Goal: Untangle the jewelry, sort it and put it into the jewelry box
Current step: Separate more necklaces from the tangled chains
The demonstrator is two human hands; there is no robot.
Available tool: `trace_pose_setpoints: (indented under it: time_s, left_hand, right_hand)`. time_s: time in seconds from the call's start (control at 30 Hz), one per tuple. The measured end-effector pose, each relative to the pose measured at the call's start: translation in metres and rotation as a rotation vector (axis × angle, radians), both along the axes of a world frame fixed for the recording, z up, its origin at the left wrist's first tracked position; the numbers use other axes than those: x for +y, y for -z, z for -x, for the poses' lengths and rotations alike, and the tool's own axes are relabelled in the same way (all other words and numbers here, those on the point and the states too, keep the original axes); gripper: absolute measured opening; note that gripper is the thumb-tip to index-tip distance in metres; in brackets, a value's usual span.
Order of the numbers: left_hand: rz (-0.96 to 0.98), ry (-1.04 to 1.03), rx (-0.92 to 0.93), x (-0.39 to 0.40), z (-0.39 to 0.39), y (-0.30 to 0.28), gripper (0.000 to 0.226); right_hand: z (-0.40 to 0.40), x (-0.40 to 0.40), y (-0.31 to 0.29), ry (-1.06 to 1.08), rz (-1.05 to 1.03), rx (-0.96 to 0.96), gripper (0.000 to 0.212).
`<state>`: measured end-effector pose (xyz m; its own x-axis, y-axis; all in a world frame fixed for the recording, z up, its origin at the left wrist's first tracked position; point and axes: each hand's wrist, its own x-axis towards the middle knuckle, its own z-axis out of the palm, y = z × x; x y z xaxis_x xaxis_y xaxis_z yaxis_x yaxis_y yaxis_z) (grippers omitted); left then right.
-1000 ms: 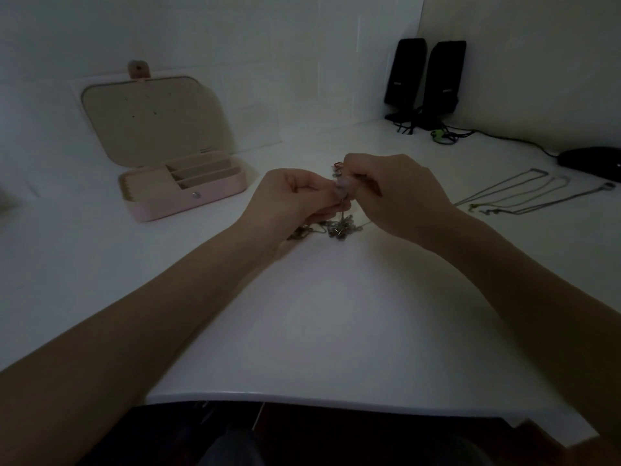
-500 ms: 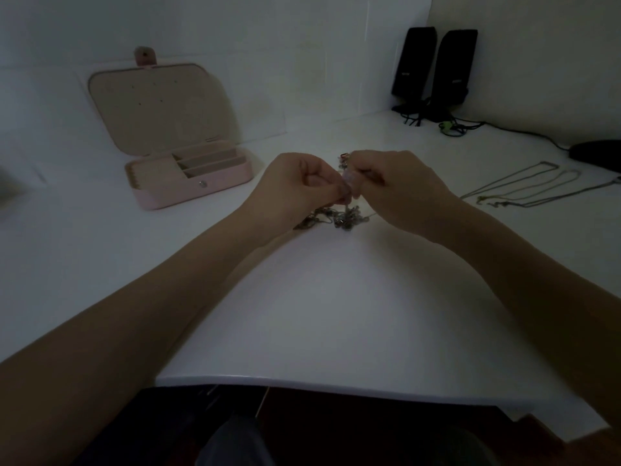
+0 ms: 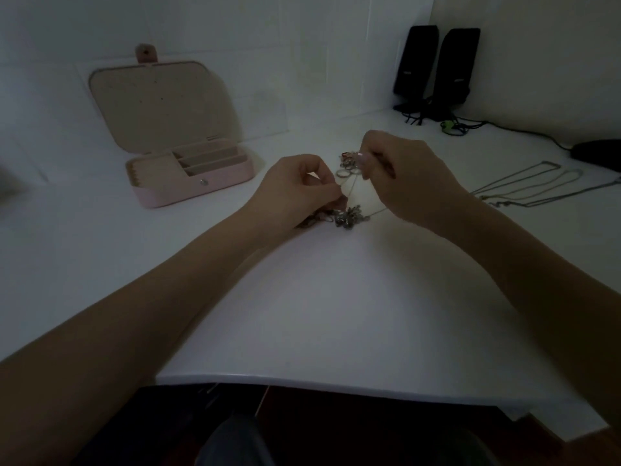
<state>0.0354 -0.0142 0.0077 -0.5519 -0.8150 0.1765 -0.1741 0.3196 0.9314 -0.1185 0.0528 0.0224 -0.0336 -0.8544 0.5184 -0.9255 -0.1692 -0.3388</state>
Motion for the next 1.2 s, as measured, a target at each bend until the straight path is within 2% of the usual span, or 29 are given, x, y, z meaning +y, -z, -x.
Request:
trace_pose_setpoints:
  time_s: [0.1, 0.2, 0.37, 0.47, 0.6, 0.67, 0.73, 0.9, 1.0, 1.1, 1.2]
  left_hand:
    - [0.023, -0.004, -0.035, -0.001, 0.0, 0.0, 0.02]
    - [-0.021, 0.006, 0.043, 0.0, 0.002, -0.002, 0.022]
    - [-0.02, -0.007, 0.049, -0.002, 0.0, -0.004, 0.022]
    - [-0.001, -0.006, 0.034, -0.004, -0.002, -0.004, 0.022]
    - [-0.007, -0.021, 0.046, -0.004, -0.002, -0.006, 0.021]
    - [-0.084, -0.019, 0.11, -0.005, -0.002, -0.009, 0.022]
    - [-0.222, -0.008, 0.229, -0.005, -0.002, -0.013, 0.026]
    - [-0.573, 0.04, 0.509, -0.002, -0.002, -0.024, 0.029]
    - [-0.628, 0.028, 0.56, -0.003, -0.003, -0.025, 0.034]
    - [-0.542, -0.045, 0.48, -0.002, 0.0, -0.024, 0.013]
    - [-0.468, -0.089, 0.429, -0.001, -0.001, -0.022, 0.007]
  right_hand:
    - [0.007, -0.001, -0.005, 0.012, 0.07, -0.087, 0.025]
    - [0.01, -0.002, -0.007, 0.061, 0.148, -0.132, 0.027]
    - [0.014, -0.003, -0.013, 0.088, 0.289, -0.318, 0.02]
    - [0.017, -0.001, -0.017, 0.102, 0.331, -0.537, 0.02]
    - [0.016, 0.002, -0.026, -0.001, 0.332, -0.983, 0.026]
    - [0.017, 0.004, -0.029, 0.007, 0.325, -1.142, 0.026]
    - [0.019, 0.006, -0.03, 0.052, 0.304, -1.204, 0.026]
    - [0.019, 0.007, -0.029, 0.12, 0.264, -1.277, 0.031]
    - [0.017, 0.006, -0.029, 0.11, 0.159, -1.262, 0.031]
    - [0.018, 0.006, -0.025, 0.139, -0.05, -1.025, 0.028]
    - [0.019, 0.003, -0.015, 0.174, -0.176, -0.618, 0.029]
